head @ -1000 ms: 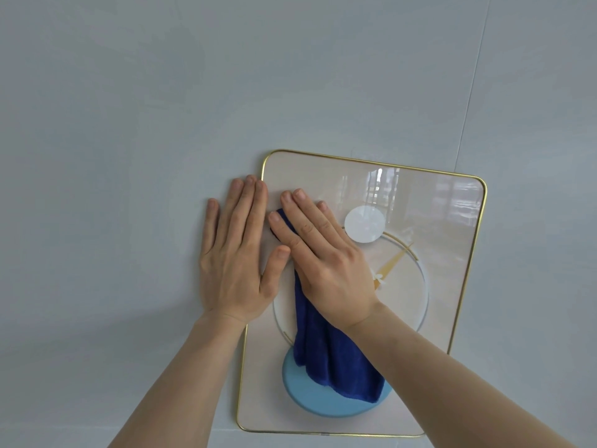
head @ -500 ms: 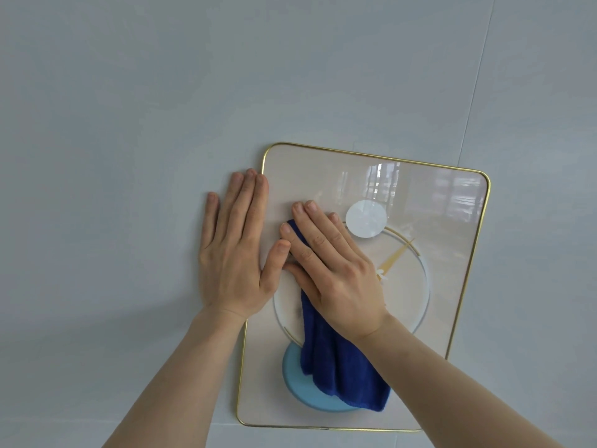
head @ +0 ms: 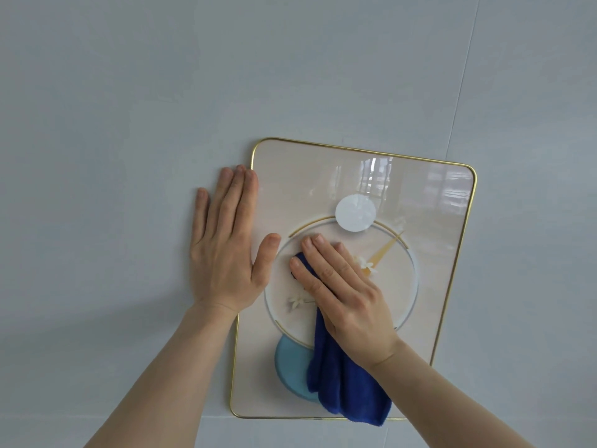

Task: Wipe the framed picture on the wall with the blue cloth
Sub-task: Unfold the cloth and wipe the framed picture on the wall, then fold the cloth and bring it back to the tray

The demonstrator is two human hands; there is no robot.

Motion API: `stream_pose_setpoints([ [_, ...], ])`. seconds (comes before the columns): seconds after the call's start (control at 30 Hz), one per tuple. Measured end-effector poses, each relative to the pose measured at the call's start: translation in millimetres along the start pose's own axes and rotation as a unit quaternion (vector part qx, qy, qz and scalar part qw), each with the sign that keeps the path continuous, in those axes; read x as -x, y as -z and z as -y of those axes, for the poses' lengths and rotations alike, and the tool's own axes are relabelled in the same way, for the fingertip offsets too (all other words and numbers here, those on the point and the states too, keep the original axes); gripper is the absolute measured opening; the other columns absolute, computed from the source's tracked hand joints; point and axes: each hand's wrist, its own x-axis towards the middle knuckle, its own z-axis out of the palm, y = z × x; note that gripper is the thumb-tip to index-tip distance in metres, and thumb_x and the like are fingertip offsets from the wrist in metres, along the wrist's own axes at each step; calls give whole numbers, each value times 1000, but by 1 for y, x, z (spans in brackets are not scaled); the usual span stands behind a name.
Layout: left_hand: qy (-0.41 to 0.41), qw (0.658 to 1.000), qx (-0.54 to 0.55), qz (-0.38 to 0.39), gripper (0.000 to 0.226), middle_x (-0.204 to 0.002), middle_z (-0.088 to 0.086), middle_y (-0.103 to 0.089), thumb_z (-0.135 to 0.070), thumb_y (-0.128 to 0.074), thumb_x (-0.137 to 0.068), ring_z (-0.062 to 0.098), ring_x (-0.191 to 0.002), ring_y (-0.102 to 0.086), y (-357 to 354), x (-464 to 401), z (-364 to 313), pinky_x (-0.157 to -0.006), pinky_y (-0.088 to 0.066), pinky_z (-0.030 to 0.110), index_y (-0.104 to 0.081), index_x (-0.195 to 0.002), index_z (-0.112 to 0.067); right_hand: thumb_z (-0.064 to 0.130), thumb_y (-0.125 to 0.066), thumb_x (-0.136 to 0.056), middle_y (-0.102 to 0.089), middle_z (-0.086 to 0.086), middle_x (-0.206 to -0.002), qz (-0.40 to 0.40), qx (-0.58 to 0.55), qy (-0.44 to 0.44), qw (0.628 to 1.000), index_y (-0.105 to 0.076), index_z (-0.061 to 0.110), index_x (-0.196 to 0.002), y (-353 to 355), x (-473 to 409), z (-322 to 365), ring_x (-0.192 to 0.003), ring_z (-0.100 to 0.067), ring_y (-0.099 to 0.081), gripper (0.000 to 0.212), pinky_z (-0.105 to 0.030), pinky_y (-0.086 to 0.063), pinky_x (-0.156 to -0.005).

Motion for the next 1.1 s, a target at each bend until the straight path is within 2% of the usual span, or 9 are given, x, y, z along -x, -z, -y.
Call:
stream_pose_setpoints([
  [0.17, -2, 1000, -5, 0, 77, -170, 7, -27, -55, -19, -102, 20, -160, -19, -1, 0, 0, -132, -8, 45, -24, -161, -6, 3, -31, -114, -50, -13, -158, 63, 13, 2, 998, -57, 9, -147, 23, 38, -3, -152, -31, -42, 42, -50, -38, -125],
  [0.33, 3, 1000, 16, 21, 79, -170, 7, -25, -57, -23, -100, 20, -161, -15, 1, -2, 0, -132, -4, 45, -21, -162, -7, 0, -40, -109, -54, -11, -157, 127, 49, -2, 991, -60, 8, -145, 52, 76, -8, -150, -29, -46, 42, -50, -46, -119],
  [0.5, 22, 994, 75, 76, 81, -172, 7, -19, -57, -29, -98, 16, -162, -4, 10, -2, -1, -131, 3, 43, -17, -163, -10, -6, -7, -108, -60, -13, -150, 152, 85, -80, 981, -68, 6, -137, 100, 115, -11, -144, -32, -52, 68, -51, -50, -114],
  [0.7, 153, 966, 187, 87, 78, -172, 4, -18, -57, -40, -96, 15, -160, -8, 45, 4, -41, -130, -6, 48, -22, -161, -19, -32, -66, -71, -66, -9, -145, 132, 58, -240, 960, -72, 8, -129, 141, 134, -2, -140, -29, -55, 71, -48, -55, -108],
  [0.8, 178, 963, 191, 62, 74, -161, 6, -37, -56, -51, -90, 24, -152, -29, 70, 38, -80, -125, -23, 49, -37, -153, -19, -20, -75, -81, -70, -3, -138, 96, -2, -308, 947, -75, 12, -121, 156, 122, 7, -133, -20, -64, 51, -34, -65, -92],
  [0.87, 163, 954, 226, 107, 66, -148, -6, -51, -57, -56, -87, 19, -140, -45, 79, 72, -107, -115, -34, 37, -48, -144, -24, -15, -72, -88, -72, 12, -130, 46, -54, -369, 927, -78, 13, -117, 164, 109, 15, -126, -2, -62, 41, -15, -56, -94],
  [0.97, 226, 872, 311, 301, 57, -130, -32, -54, -74, -57, -76, 0, -125, -54, 93, 117, -147, -102, -45, 26, -48, -127, -51, 0, -69, -97, -60, 54, -97, 24, -147, -490, 859, -80, 22, -117, 174, 88, 24, -115, 7, -66, 32, -9, -47, -94],
  [1.03, 232, 807, 337, 425, 70, -134, -38, -49, -83, -56, -70, -5, -127, -51, 97, 139, -172, -104, -45, 24, -37, -133, -58, 7, -70, -98, -62, 54, -79, 31, -195, -542, 817, -79, 26, -115, 177, 79, 28, -98, 14, -68, 28, -4, -46, -87],
  [1.1, 248, 753, 373, 482, 82, -135, -37, -51, -78, -65, -72, -5, -124, -55, 99, 152, -190, -106, -50, 25, -28, -142, -58, 11, -72, -97, -68, 44, -83, 27, -222, -571, 790, -79, 27, -115, 180, 75, 31, -90, 16, -67, 25, -8, -50, -86],
])
